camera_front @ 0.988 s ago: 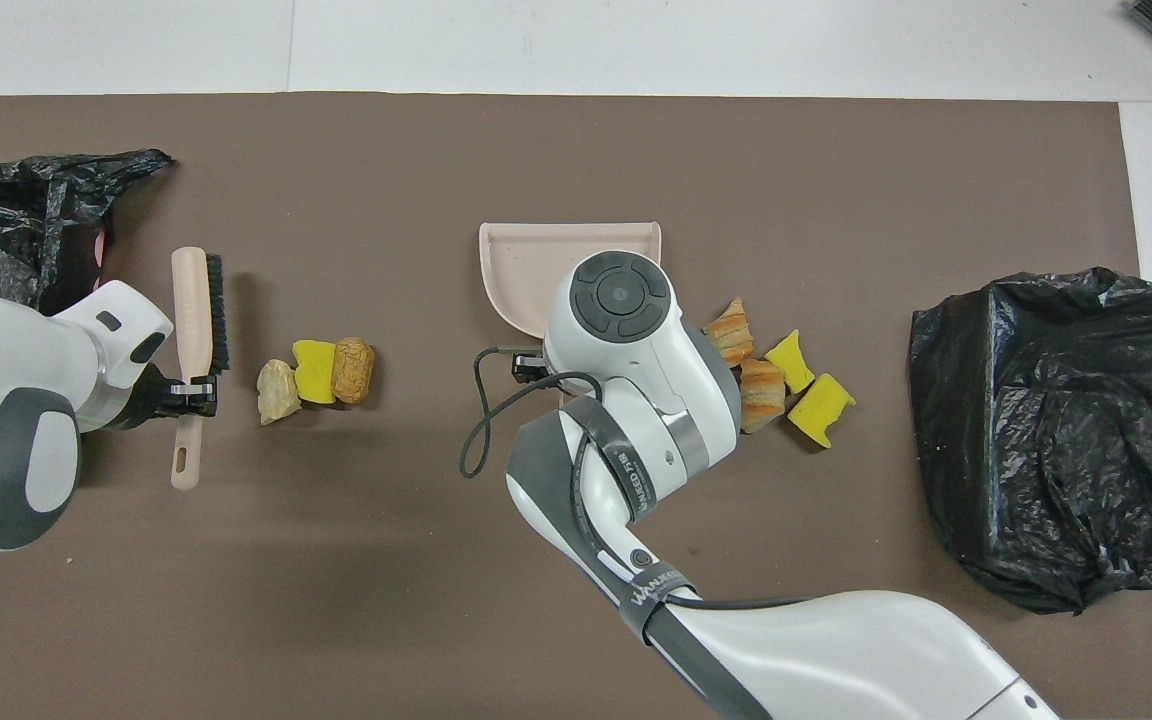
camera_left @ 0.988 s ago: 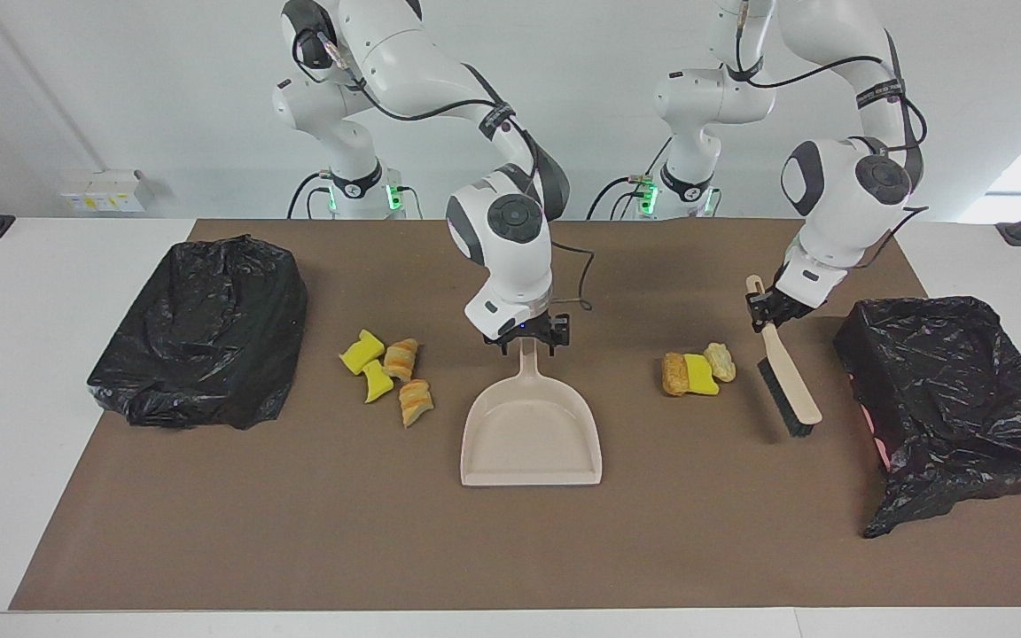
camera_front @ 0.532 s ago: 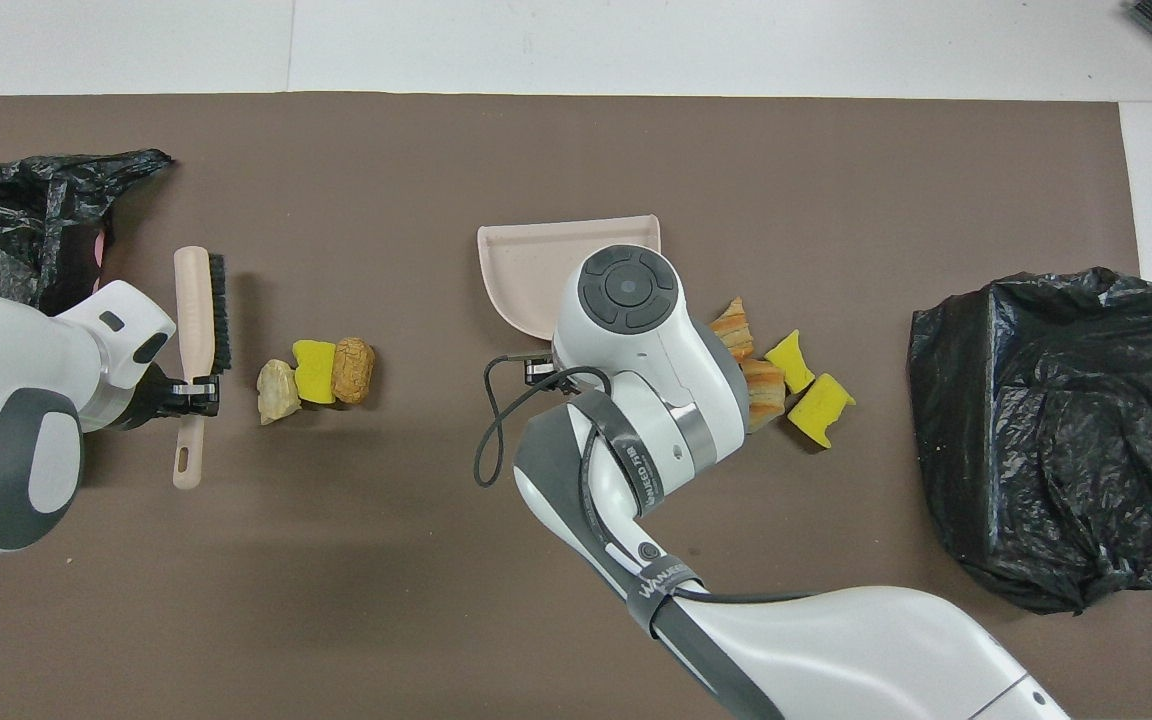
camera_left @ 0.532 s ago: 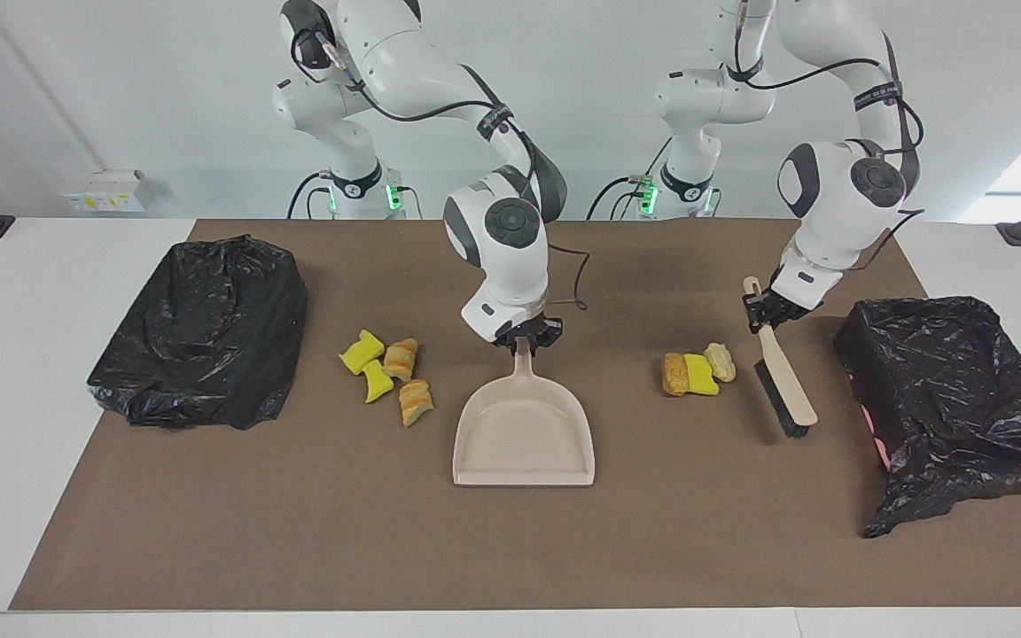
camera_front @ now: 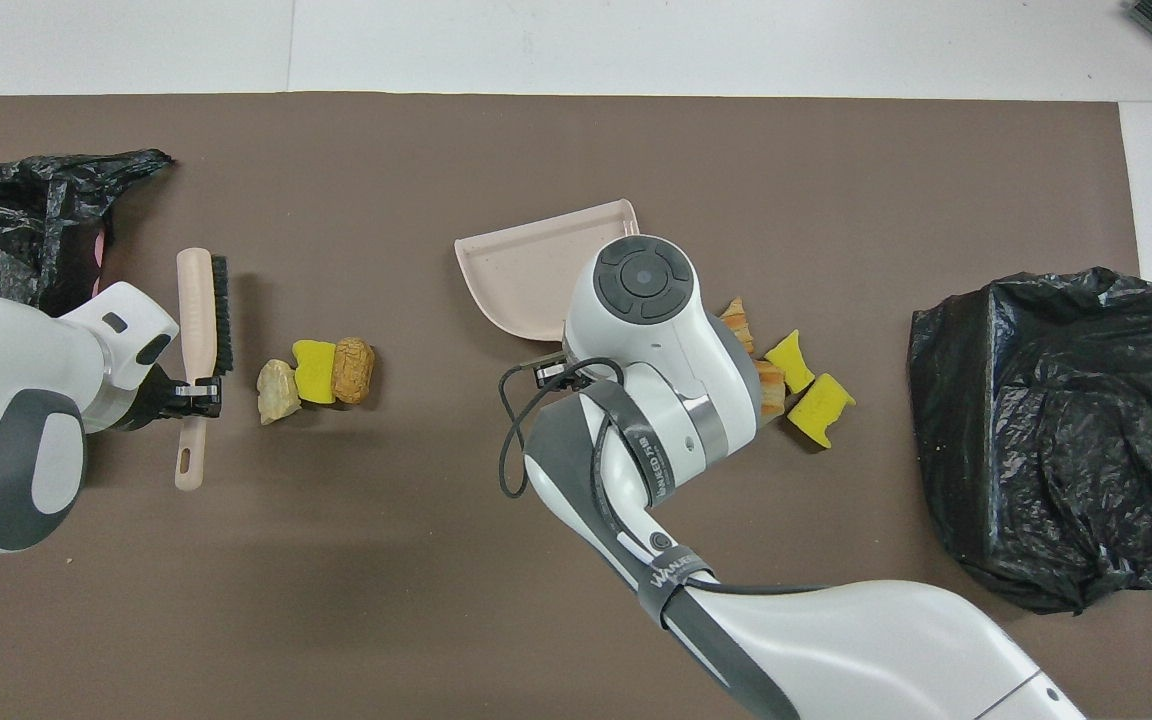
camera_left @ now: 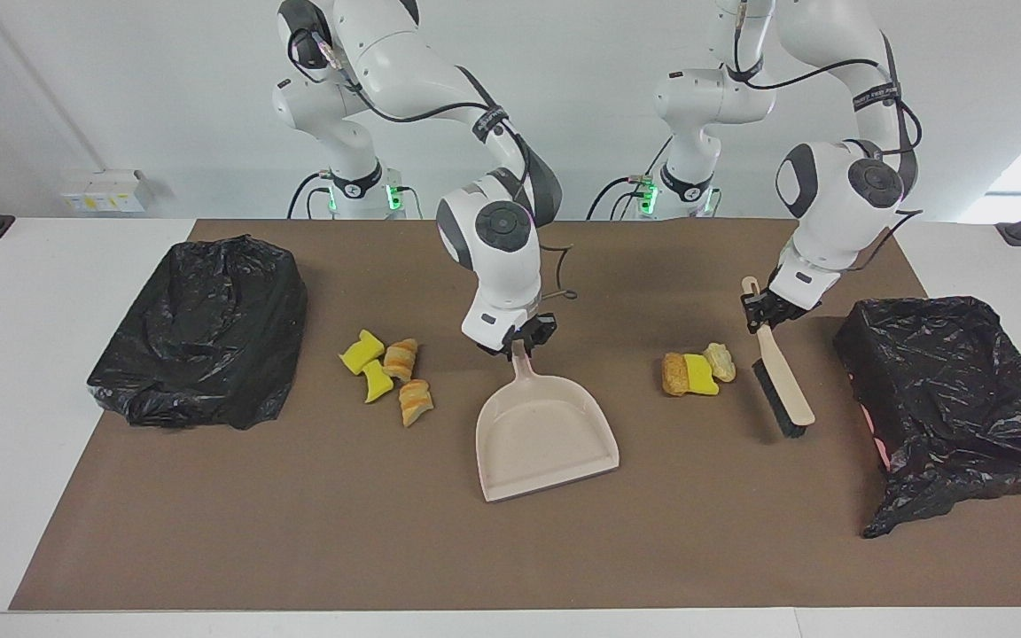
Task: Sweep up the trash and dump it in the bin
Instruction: 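Place the dustpan beside the pile facing the brush with the right gripper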
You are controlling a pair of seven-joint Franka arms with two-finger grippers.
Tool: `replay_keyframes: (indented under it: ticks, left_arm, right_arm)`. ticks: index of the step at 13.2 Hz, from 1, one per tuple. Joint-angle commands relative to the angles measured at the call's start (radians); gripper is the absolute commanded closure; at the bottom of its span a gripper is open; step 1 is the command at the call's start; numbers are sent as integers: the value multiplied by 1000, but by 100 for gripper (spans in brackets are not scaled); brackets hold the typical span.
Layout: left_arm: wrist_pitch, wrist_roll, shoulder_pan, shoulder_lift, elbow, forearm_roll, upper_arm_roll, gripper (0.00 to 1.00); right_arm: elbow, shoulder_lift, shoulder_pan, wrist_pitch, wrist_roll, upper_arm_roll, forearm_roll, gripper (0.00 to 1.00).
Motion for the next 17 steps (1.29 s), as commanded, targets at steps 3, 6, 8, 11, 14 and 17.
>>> replay_keyframes:
  ticks: [3,6,8,11,14,17]
  left_arm:
    - [14,10,-8,-18,-18,7,5,100]
    - [14,10,-8,-18,-18,7,5,100]
    - [9,10,-9,-18,-18,7,5,100]
    - [6,8,-23,-18,-18,7,3,100]
    - [5,7,-35,-18,-16,7,3,100]
    - [5,13,-25,-18,-19,7,3,100]
  right_arm:
    - [-45,-74,-30,-78,-392,14,-99,100]
    - [-48,-61,55,-81,-426,23,-181,100]
    - [-34,-51,83,-82,-424,22,-183,100]
    - [-43,-11,103,-78,-427,25,-207,100]
    - [-37,9,134,-38,-372,25,-184,100]
    - [-42,26,157,-24,-358,26,-181,100]
